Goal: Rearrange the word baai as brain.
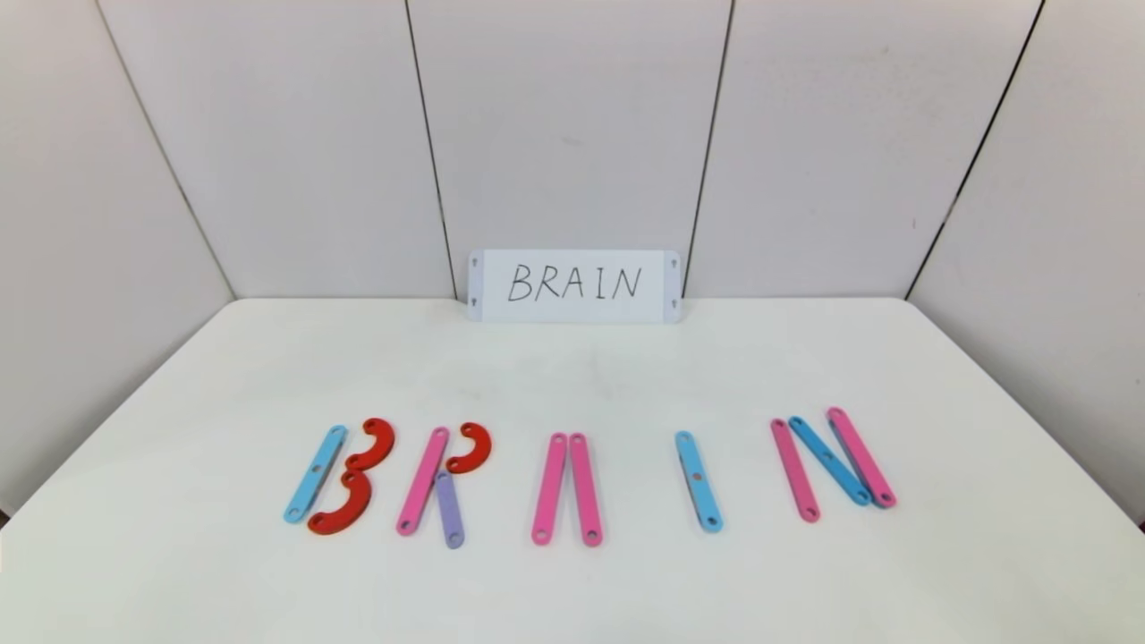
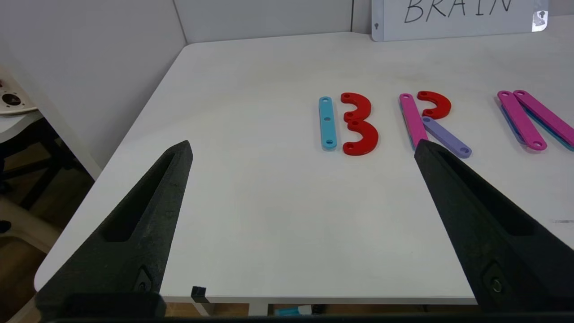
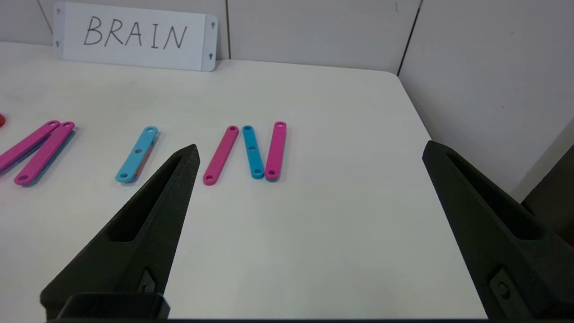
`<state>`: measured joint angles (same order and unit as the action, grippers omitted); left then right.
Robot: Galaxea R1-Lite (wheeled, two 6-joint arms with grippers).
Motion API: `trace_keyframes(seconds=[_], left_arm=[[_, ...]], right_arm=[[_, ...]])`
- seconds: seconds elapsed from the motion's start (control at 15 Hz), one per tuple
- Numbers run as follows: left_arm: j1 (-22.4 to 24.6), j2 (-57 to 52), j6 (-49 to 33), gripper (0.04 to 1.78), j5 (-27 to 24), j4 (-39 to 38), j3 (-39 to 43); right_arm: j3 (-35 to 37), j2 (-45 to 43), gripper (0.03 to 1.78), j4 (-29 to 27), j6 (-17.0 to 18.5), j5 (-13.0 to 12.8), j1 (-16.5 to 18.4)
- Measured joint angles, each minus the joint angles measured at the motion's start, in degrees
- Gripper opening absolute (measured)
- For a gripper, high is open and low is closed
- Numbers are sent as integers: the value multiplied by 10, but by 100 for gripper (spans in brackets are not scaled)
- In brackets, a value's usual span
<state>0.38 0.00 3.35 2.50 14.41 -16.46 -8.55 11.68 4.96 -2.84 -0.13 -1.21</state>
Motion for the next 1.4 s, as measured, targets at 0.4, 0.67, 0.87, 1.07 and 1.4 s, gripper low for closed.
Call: trace_keyframes(seconds=[0.4, 0.67, 0.87, 1.07, 1.4], left_arm=[[0, 0, 7, 174, -13, -140, 107], [0, 0, 14, 174, -19, -156, 160], [0, 0, 16, 174, -26, -142, 164], [0, 0, 12, 174, -30, -143, 165], [0, 0, 12, 174, -29, -143, 165]], right_arm=[[79, -101, 174, 1, -58, 1, 12], [85, -115, 174, -55, -35, 11, 12], [85, -117, 174, -55, -18, 10, 12], [85, -117, 174, -55, -20, 11, 12], [85, -117, 174, -55, -3, 5, 12]])
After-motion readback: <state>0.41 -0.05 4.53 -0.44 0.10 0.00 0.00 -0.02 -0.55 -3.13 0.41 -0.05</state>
